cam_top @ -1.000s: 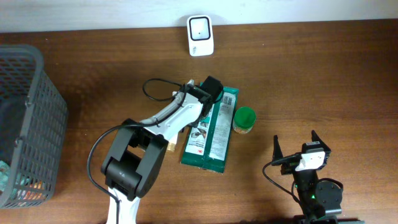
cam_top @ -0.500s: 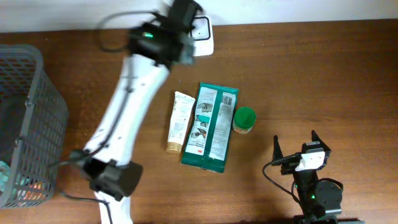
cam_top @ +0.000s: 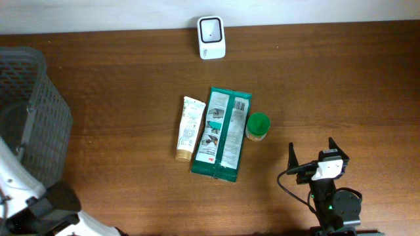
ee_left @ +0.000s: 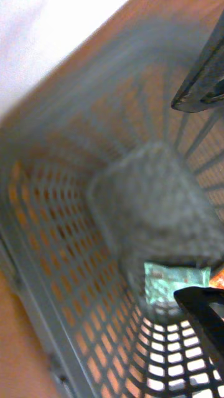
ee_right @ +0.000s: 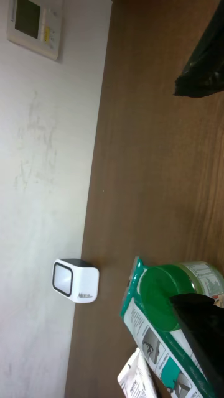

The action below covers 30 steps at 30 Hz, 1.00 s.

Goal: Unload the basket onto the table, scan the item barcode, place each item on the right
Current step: 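Place the white tube with the left gripper left of the packet, then grasp the mint-green packet in the basket with the left gripper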

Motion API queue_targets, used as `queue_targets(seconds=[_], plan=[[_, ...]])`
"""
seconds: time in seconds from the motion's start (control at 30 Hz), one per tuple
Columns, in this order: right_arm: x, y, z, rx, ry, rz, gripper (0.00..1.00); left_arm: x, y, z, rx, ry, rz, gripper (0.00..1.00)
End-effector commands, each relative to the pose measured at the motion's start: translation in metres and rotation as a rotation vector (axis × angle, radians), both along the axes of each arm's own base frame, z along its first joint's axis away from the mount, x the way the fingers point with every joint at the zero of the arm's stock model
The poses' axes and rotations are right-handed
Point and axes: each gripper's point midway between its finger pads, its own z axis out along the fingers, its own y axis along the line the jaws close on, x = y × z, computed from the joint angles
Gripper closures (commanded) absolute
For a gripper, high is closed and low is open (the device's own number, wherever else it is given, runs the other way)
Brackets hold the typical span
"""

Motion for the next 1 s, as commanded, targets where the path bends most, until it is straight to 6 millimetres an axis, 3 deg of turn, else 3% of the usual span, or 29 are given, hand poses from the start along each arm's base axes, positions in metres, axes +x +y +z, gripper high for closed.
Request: queue_targets(seconds=[0.0,0.1,0.13,0.3,0.47,0.83,0.93,0.97], plan=[[0.000,0.001,-0.003,0.007,0.006,-0.001,0.02,-0.028,0.036,-0.062,-0.142,0.065,0.109,0.15],[0.000,0.001,-0.003,0.007,0.006,-0.001,0.02,-0.049,0.057,-0.119,-0.206,0.139,0.181,0.16],[0.000,0.001,-0.003,0.007,0.006,-0.001,0.02,-0.061,0.064,-0.149,-0.236,0.175,0.214,0.21],[0.000,0.001,-0.003,0.007,0.006,-0.001,0.02,-0.107,0.070,-0.241,-0.275,0.306,0.307,0.37],[0.000,0.001,-0.003,0.007,0.006,-0.001,0.02,-0.116,0.067,-0.280,-0.241,0.396,0.205,0.33],[0.000,0.001,-0.003,0.007,0.006,-0.001,0.02,-0.140,0.068,-0.322,-0.246,0.564,0.236,0.34],[0.000,0.001,-0.003,0.007,0.006,-0.001,0.02,-0.139,0.068,-0.326,-0.253,0.568,0.233,0.82],[0.000,0.001,-0.003,0.007,0.006,-0.001,0.02,-0.138,0.069,-0.325,-0.249,0.564,0.234,0.93]])
